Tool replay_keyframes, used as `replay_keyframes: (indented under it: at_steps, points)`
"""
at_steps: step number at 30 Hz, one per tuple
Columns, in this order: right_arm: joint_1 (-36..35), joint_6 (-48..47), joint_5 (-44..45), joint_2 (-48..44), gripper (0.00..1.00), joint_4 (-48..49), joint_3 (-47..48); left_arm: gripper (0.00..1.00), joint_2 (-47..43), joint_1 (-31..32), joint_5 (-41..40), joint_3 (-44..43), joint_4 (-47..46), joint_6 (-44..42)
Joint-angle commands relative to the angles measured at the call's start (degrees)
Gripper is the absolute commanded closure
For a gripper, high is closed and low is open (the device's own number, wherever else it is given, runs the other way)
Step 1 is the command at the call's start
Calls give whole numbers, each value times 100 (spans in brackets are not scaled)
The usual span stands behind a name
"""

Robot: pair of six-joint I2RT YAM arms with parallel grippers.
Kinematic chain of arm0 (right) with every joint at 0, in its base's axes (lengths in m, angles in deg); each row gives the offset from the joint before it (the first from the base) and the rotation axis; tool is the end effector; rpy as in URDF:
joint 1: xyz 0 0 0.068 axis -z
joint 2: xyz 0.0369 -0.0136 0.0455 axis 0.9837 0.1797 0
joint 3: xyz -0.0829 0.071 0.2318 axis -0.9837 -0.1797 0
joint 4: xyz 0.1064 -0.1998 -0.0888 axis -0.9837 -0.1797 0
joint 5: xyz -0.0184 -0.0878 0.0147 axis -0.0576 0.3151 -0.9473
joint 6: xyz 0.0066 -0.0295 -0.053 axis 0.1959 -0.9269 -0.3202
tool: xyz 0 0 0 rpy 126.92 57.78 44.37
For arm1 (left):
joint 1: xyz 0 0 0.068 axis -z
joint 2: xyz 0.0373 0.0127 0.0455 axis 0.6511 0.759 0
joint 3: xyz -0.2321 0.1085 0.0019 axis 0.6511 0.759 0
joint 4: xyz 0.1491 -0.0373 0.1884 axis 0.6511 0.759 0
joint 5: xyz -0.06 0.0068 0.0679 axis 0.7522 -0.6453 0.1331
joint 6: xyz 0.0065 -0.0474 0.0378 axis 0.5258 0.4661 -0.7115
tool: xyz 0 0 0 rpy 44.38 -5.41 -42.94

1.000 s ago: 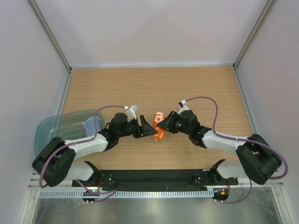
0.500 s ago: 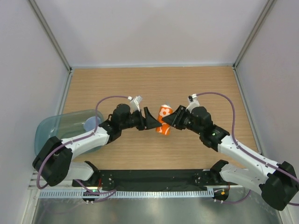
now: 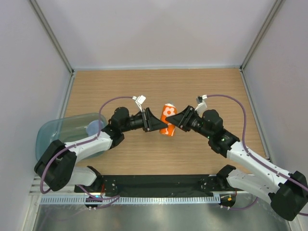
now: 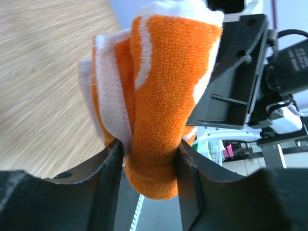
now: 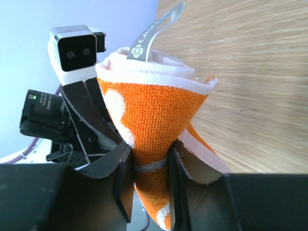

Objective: Roll the towels
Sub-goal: Place the rolled towel into the container

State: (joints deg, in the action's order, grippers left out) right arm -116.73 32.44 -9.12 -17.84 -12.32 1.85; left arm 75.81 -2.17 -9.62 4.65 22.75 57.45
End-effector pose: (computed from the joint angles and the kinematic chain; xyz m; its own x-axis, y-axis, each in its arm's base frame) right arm 0.1687 0.1380 0.2739 -0.7108 0.5153 -0.4789 -0.2493 0.4521 0.8564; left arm 0.2039 -0.1949 0.2381 -0.8688 -0.2275 -0.4398 0.4013 0.1970 -0.8945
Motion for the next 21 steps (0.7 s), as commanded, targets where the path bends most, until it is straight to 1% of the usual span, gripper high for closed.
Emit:
replay_keyframes:
  at_steps: [1,3,5,6,8,9,11,18,21]
  points:
    - [-62,653,-591,-128,72,1585,112,55,-14,39,328,49,-354,147]
    - [-62,785,-670,-75,72,1937,24,61,13,39,390,31,-424,226]
    - [-71,917,-688,-22,72,2401,-133,69,30,39,470,14,-433,253]
    - [-63,979,-679,-13,72,2500,-178,77,22,39,479,22,-442,262]
    - [-62,1014,-662,-39,72,2728,-266,86,4,39,505,40,-442,262]
    - [-62,1006,-662,-48,72,2773,-275,93,-13,39,514,49,-442,262]
    - [-62,979,-644,-66,72,2808,-275,100,-40,39,540,66,-442,262]
    - [-54,900,-670,-83,71,2747,-249,100,-224,30,505,119,-504,288]
    - [-62,769,-635,-127,69,2536,-179,100,-417,39,347,84,-197,157]
